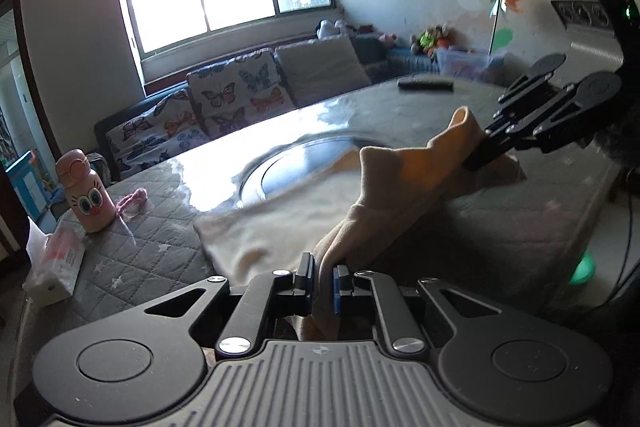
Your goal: Fold clothes
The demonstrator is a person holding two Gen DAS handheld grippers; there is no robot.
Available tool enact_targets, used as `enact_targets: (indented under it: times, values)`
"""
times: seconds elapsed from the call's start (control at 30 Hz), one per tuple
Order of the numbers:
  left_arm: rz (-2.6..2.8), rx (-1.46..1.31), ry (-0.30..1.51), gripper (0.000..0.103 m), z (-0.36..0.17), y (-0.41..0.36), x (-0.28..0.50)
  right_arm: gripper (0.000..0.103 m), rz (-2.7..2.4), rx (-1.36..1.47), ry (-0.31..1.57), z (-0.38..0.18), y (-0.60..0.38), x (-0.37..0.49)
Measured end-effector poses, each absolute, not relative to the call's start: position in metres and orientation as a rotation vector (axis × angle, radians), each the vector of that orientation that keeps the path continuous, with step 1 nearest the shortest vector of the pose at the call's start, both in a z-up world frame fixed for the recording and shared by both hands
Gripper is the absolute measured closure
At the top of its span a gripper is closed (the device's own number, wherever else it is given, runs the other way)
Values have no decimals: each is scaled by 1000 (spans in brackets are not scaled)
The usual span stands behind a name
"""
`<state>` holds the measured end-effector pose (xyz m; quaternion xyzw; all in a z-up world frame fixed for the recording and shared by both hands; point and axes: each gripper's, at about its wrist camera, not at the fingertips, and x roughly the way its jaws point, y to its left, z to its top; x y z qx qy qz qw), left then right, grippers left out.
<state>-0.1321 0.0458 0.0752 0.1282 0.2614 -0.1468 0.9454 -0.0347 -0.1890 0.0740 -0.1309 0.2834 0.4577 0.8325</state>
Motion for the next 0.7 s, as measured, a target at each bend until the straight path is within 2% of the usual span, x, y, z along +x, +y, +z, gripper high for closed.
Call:
enact_targets:
  times: [0.23,0.53,0.7]
  values:
    - [-288,218,528,93,80,48,-113,95,967,-264,594,94,-193,-31]
    - [-234,230,562,93,74,67,-18,95,925,-257,640,94,-156,61]
    - [-190,194,650,92,48,83,51,95,903,-263,704,78,-122,120]
